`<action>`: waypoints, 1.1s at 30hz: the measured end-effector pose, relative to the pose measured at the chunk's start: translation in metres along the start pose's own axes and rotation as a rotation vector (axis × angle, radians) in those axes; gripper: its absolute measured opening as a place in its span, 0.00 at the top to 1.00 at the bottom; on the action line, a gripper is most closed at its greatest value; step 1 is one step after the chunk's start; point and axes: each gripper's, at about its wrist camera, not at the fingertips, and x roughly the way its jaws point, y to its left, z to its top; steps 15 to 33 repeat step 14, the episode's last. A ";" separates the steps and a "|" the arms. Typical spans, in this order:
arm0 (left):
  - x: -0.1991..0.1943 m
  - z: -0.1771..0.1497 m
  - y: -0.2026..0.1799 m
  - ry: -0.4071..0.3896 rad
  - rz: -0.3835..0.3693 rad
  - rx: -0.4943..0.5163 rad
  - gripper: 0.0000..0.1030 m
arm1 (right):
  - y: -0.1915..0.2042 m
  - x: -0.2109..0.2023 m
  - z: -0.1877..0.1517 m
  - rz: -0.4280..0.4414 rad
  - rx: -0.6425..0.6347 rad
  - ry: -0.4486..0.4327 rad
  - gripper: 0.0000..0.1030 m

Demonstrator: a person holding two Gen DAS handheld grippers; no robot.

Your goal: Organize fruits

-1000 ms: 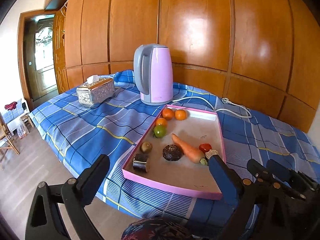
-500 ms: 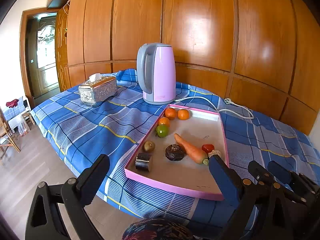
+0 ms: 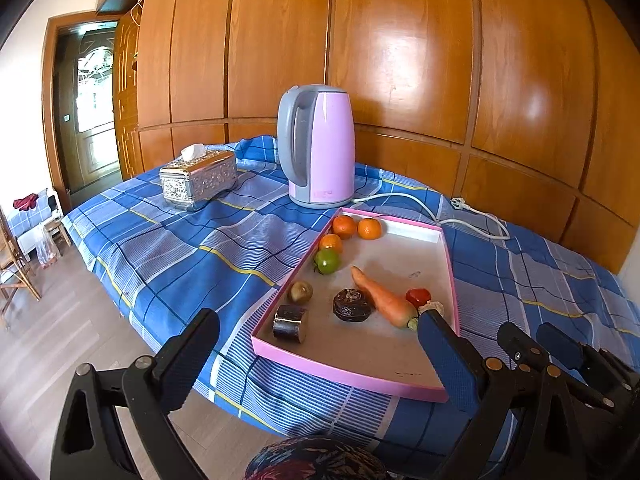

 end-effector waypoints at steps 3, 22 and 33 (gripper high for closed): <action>0.000 0.000 0.000 0.001 0.000 0.000 0.03 | 0.000 0.000 0.000 0.000 -0.001 0.000 0.58; -0.001 0.000 0.001 -0.013 -0.002 -0.003 0.04 | 0.003 0.002 0.001 0.005 -0.016 0.000 0.58; -0.001 0.000 0.001 -0.013 -0.002 -0.003 0.04 | 0.003 0.002 0.001 0.005 -0.016 0.000 0.58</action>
